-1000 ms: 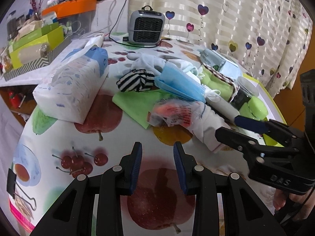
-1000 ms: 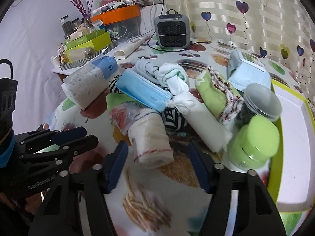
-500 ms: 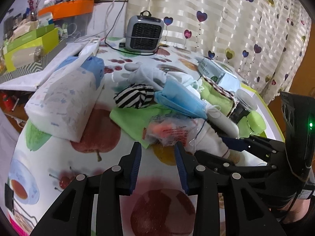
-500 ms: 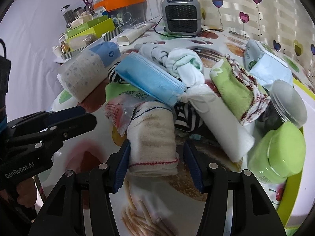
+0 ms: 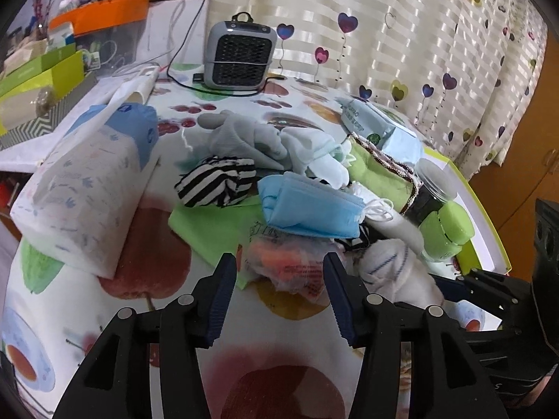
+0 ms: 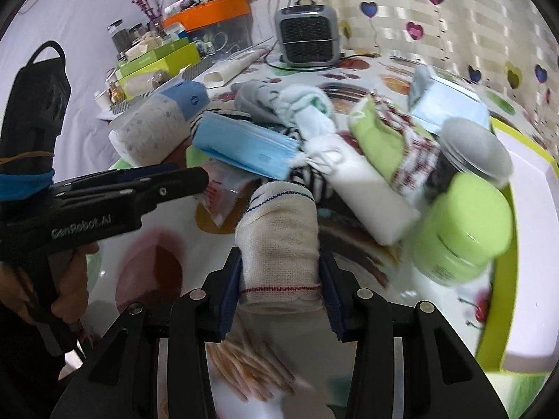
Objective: Organize soft objects
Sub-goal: 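Lift the rolled towel with the right gripper and carry it toward the white tray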
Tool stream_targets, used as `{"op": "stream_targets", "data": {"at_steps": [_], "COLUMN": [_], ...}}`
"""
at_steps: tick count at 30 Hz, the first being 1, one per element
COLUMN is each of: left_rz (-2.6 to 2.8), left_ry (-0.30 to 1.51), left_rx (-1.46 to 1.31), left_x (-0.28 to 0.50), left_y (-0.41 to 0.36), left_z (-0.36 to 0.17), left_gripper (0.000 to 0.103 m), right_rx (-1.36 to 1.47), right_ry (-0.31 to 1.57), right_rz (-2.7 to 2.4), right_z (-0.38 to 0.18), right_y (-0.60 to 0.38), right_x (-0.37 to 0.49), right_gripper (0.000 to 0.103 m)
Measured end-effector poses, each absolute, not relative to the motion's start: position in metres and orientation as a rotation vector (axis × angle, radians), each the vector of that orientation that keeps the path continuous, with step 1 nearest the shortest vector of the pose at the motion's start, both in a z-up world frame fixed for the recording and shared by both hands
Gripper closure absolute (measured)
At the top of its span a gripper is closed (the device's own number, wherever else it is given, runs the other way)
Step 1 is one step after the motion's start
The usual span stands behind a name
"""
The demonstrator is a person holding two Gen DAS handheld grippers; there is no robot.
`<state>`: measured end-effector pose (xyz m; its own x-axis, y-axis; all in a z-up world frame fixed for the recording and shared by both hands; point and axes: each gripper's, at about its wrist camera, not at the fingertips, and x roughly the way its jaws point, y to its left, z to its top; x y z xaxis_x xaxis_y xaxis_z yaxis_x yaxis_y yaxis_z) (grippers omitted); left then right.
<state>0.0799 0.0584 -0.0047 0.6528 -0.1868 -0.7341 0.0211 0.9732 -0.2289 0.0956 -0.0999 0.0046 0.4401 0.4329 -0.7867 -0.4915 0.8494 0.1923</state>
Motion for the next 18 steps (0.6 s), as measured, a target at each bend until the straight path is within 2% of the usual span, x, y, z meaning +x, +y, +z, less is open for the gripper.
{"op": "stream_targets", "data": {"at_steps": [18], "left_rz": [-0.109], "left_ry": [0.865], "left_rx": [-0.093], "left_x": [0.092], "left_y": [0.037], "left_z": [-0.015], "left_gripper": [0.054], "right_rx": [-0.040], "right_ry": [0.945], "right_rz": [0.579], "right_z": [0.006], "right_y": [-0.107], "right_x": [0.097], "right_gripper": [0.059]}}
